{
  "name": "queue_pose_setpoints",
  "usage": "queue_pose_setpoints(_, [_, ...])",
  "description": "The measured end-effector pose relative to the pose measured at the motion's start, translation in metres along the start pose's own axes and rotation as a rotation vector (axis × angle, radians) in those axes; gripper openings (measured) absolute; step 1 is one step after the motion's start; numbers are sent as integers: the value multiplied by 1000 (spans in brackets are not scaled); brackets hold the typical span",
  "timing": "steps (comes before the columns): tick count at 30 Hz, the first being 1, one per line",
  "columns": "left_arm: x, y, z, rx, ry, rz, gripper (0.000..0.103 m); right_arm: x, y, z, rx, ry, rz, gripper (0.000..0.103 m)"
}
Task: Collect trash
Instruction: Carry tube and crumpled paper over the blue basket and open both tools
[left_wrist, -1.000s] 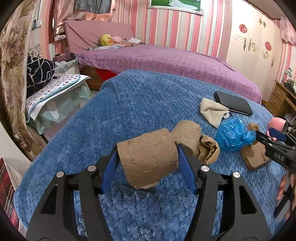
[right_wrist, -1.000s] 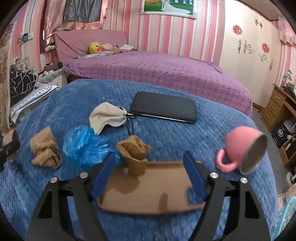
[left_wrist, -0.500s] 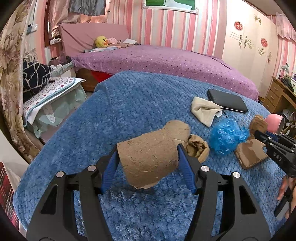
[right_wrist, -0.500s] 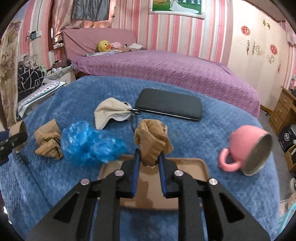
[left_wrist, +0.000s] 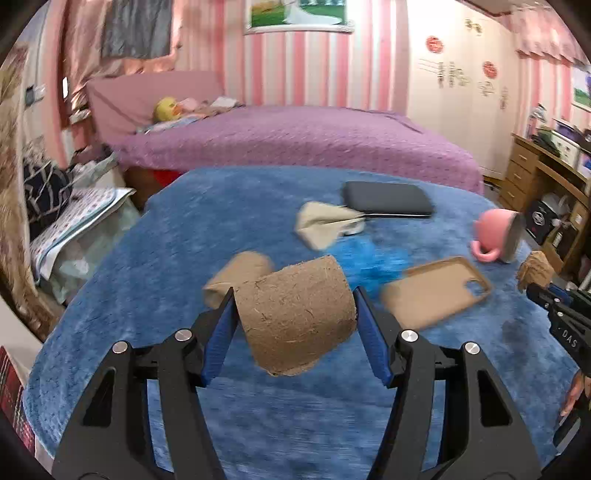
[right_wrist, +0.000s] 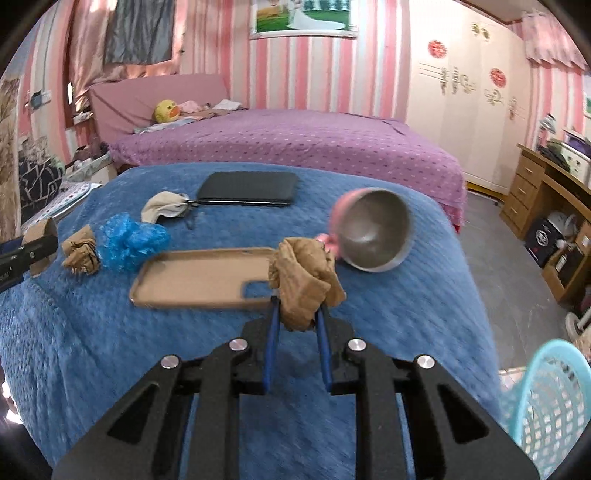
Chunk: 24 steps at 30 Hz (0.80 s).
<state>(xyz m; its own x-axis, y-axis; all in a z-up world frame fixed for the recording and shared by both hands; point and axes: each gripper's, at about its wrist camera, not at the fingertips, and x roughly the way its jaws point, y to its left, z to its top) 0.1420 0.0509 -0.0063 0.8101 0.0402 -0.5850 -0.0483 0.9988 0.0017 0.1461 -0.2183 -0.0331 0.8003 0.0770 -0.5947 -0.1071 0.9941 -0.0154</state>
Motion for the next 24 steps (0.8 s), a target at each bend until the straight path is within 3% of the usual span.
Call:
queue_pose_setpoints(8, [-11, -62, -2, 28, 0, -113, 61, -34, -47, -17, 58, -32, -66, 20])
queue_pose_setpoints(14, [-10, -94, -10, 65, -4, -125, 60, -45, -74, -26, 80, -40, -101, 20])
queue_pose_setpoints(24, [-10, -114, -14, 49, -17, -134, 60, -63, -104, -32, 92, -58, -147, 20])
